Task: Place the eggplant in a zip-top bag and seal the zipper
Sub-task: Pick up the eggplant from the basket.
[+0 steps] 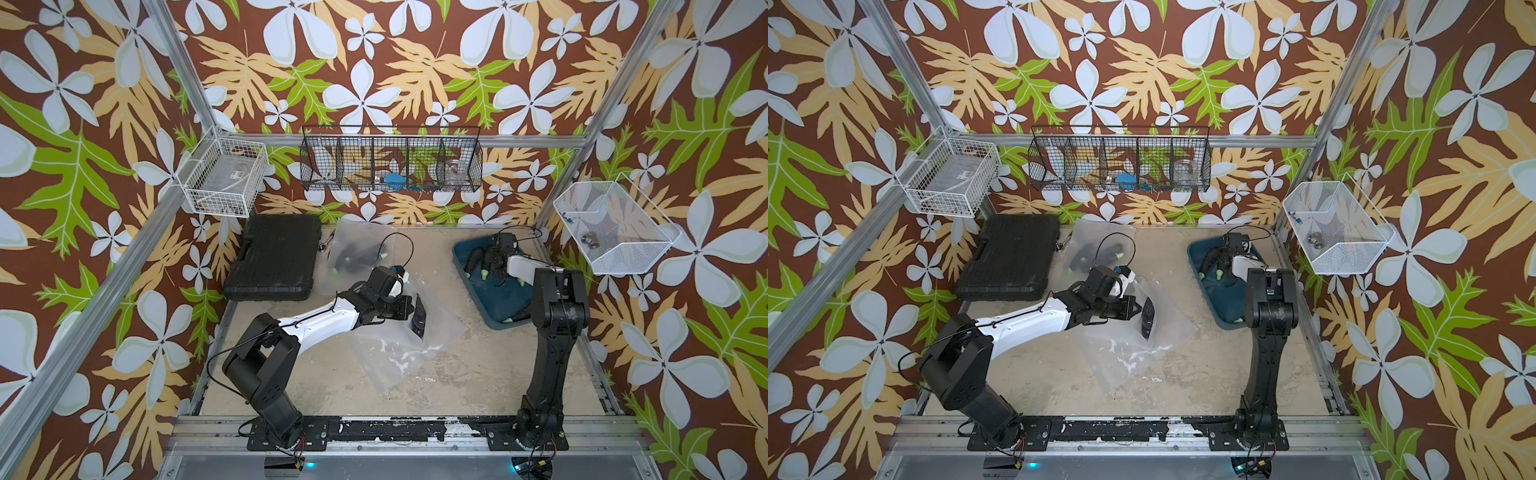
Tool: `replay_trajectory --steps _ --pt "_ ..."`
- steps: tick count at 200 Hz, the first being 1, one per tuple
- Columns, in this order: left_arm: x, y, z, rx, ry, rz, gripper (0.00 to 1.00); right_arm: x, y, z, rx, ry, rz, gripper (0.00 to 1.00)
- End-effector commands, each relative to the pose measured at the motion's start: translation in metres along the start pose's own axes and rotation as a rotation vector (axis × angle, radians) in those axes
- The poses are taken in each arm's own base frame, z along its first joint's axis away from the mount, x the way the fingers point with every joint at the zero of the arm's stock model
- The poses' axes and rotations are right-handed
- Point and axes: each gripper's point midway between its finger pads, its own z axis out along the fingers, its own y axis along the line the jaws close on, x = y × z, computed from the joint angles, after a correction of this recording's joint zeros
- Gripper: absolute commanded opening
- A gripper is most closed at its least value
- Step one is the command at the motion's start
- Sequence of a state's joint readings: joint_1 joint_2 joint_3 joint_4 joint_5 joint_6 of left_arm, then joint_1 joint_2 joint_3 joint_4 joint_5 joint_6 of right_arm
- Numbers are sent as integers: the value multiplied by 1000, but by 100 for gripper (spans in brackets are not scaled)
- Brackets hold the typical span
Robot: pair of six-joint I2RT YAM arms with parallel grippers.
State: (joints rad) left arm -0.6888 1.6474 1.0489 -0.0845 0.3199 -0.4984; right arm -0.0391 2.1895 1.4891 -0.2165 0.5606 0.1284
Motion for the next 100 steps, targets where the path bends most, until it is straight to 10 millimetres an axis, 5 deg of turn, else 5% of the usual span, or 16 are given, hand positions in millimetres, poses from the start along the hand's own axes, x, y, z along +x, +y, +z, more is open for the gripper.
replay_trajectory --steps 1,100 --pt "-3 -1 -3 4 -8 11 0 26 11 0 -74 84 -16 38" --pt "-6 -3 -8 1 -29 15 0 7 3 -55 -174 28 60 24"
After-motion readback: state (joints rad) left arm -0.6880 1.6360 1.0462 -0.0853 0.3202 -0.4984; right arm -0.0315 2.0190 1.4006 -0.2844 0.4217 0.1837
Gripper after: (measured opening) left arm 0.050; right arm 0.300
